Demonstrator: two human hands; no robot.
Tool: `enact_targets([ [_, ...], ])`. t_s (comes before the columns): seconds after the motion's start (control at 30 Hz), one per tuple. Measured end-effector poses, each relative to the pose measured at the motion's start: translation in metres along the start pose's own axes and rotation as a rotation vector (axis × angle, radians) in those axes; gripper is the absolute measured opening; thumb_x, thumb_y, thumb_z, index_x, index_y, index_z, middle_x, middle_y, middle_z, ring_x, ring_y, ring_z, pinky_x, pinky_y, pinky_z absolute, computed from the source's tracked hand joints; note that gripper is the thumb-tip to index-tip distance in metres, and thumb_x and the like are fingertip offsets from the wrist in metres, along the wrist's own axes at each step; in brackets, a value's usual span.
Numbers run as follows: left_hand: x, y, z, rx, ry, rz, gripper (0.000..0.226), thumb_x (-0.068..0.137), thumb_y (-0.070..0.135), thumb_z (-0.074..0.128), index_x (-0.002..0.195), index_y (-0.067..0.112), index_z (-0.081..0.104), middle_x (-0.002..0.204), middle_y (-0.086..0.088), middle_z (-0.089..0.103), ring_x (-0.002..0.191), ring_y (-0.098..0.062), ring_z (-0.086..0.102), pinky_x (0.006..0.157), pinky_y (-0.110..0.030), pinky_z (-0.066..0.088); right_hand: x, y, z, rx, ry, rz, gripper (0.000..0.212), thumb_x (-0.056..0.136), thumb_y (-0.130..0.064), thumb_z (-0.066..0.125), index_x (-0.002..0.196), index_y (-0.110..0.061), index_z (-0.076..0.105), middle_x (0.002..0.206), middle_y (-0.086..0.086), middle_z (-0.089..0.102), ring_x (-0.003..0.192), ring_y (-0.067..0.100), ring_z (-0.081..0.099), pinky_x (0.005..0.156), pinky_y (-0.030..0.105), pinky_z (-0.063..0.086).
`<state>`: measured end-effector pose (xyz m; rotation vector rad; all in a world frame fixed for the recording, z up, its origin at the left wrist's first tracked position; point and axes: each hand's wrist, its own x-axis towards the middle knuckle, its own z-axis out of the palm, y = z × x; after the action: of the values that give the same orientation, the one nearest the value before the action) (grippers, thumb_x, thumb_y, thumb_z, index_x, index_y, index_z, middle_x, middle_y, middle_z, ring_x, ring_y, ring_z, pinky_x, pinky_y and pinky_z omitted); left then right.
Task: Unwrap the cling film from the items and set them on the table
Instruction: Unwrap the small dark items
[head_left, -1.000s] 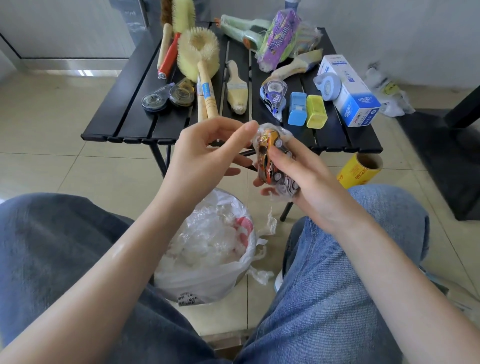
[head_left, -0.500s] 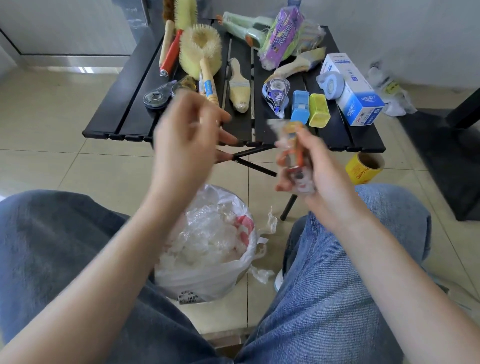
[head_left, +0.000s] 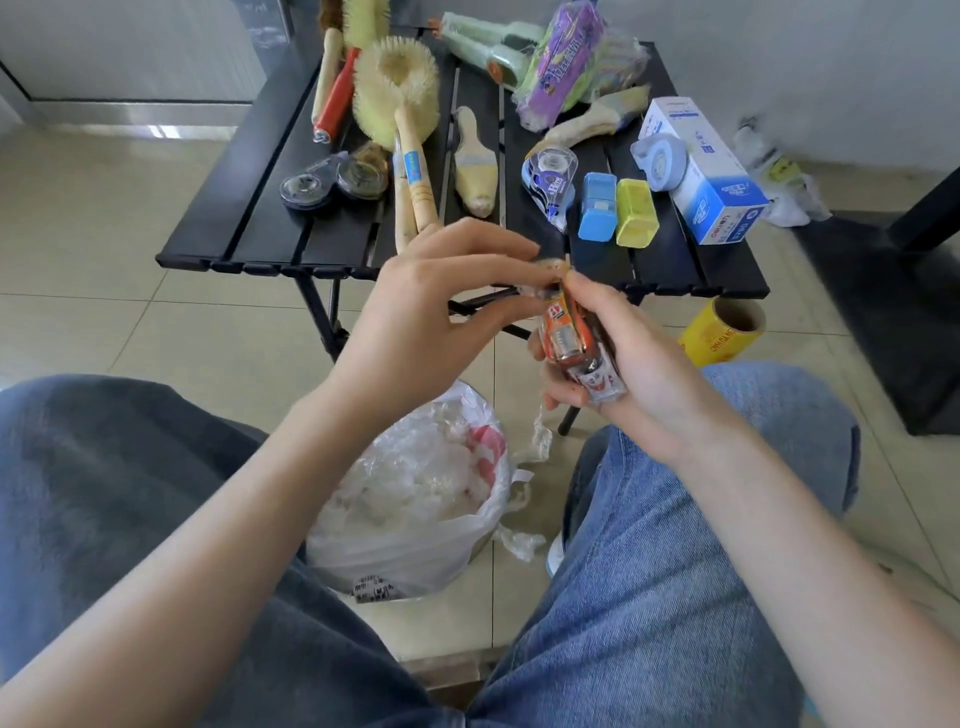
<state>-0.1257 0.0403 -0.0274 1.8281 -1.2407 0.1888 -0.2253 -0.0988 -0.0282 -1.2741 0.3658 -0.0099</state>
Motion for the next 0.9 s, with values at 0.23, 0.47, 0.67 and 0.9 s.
enact_targets([
  [0.23,-0.005,-0.008,-0.007,-0.056,-0.042,-0.066,0.005,0.086,0.01,0.068,0.089,0.012,0.072,0.103,0.0,0.063,0.097,-0.01,0.06,0.076,-0.034,0.052,0.0,-0.004,0.004,-0.095,-0.019,0.041,0.035,0.1,-0.034,0.042,0.085,-0.009,0.06,0.07,0.01,0.055,0.041,0.011,0.041,0.051,0.027,0.033],
  [0.47,-0.013,-0.004,-0.011,-0.08,-0.089,-0.047,0.01,0.087,0.004,0.065,0.087,0.013,0.066,0.098,0.0,0.063,0.093,-0.008,0.053,0.08,-0.01,0.036,0.007,-0.006,0.006,-0.185,0.05,0.079,0.036,0.098,-0.04,0.045,0.081,-0.014,0.064,0.064,0.007,0.059,0.043,0.013,0.042,0.051,0.026,0.038],
  [0.67,-0.017,-0.009,-0.013,-0.124,-0.258,-0.139,0.015,0.09,0.034,0.06,0.096,0.021,0.056,0.086,0.015,0.057,0.077,-0.006,0.045,0.071,-0.014,0.034,0.01,-0.002,0.008,-0.178,0.058,0.106,0.04,0.097,-0.038,0.048,0.067,-0.02,0.067,0.064,0.006,0.057,0.04,0.011,0.045,0.056,0.029,0.041],
  [0.9,-0.014,-0.011,-0.012,-0.263,-0.267,-0.178,0.009,0.086,0.03,0.064,0.081,0.025,0.059,0.092,0.011,0.06,0.084,-0.012,0.051,0.07,-0.02,0.035,0.013,-0.002,0.01,-0.143,0.039,0.106,0.04,0.098,-0.039,0.048,0.068,-0.02,0.066,0.064,0.001,0.059,0.048,0.013,0.052,0.058,0.029,0.047],
])
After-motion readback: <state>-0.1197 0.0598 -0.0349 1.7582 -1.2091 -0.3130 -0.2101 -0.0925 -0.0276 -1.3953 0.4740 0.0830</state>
